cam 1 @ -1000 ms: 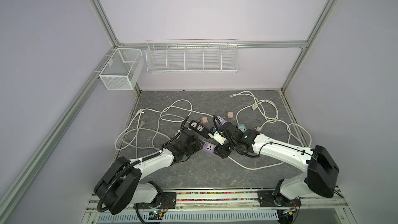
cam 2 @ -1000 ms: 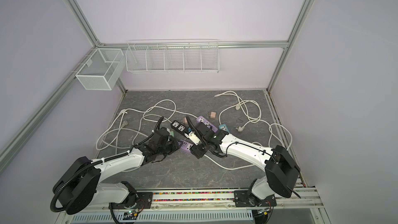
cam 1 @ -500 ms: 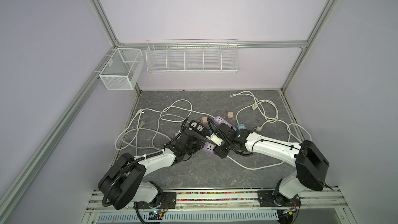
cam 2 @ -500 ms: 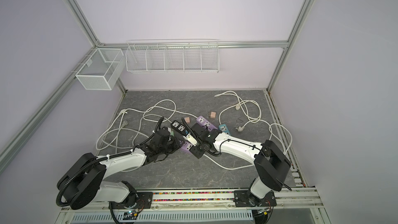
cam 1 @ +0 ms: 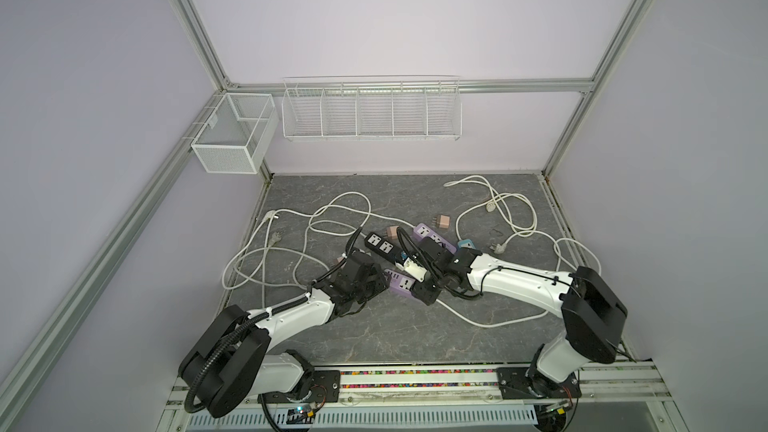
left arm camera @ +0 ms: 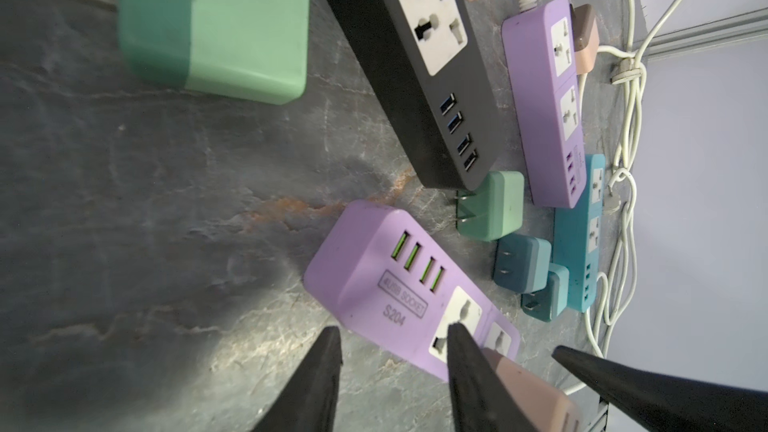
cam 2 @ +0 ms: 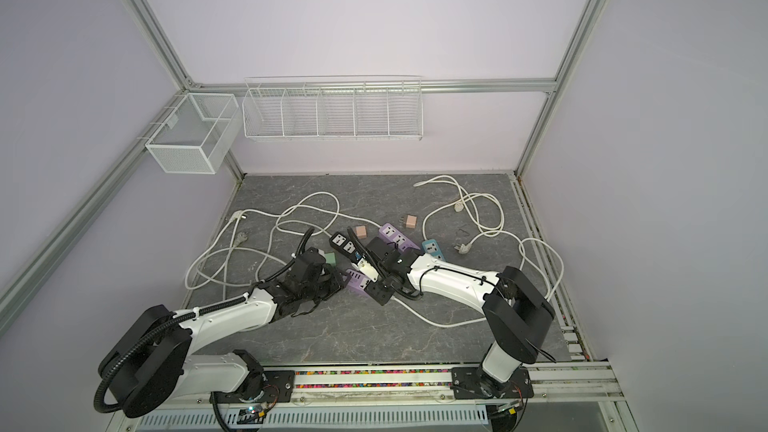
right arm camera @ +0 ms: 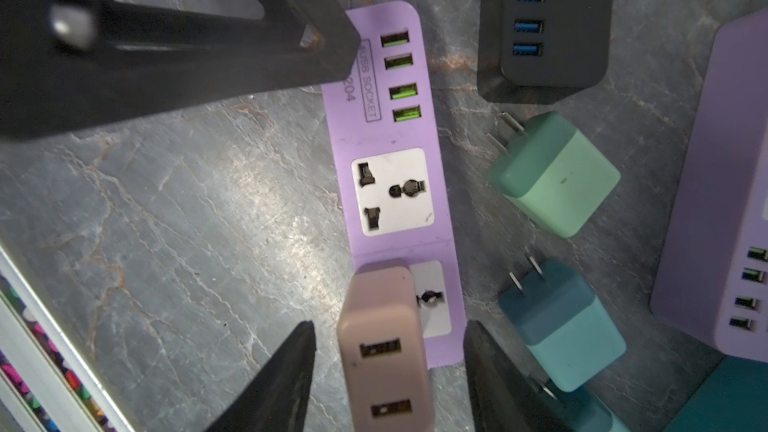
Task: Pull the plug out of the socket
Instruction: 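Move the right gripper to the S204 strip's pink adapter while the left grips the strip, then close the right gripper on the pink adapter while the left holds the S204 strip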
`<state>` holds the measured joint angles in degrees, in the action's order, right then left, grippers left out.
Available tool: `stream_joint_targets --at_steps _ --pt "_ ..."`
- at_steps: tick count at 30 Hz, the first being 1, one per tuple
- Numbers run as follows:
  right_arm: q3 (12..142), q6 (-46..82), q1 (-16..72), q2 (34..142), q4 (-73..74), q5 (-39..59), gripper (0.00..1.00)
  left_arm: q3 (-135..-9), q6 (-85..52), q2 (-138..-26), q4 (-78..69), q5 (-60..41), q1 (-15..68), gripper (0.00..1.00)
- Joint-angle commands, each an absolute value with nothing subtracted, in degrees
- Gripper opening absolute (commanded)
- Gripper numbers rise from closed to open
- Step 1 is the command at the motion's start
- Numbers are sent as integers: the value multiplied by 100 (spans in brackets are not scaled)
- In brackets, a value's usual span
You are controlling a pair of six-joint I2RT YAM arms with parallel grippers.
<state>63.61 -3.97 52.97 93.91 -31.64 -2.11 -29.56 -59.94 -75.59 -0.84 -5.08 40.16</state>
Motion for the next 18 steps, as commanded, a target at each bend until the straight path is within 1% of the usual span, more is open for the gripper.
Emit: stream_joint_targets --at_steps 1,8,18 --pt "6531 -571 5322 9530 -3295 -220 59 -2885 -6051 -7751 -205 -571 4043 43" --pt "6496 -623 5318 9566 -3299 -214 56 -2971 -5992 -7995 -142 -586 4043 43" --pt "6504 -773 5319 9718 -3283 -317 49 -2911 -6004 -8193 90 -430 4047 42"
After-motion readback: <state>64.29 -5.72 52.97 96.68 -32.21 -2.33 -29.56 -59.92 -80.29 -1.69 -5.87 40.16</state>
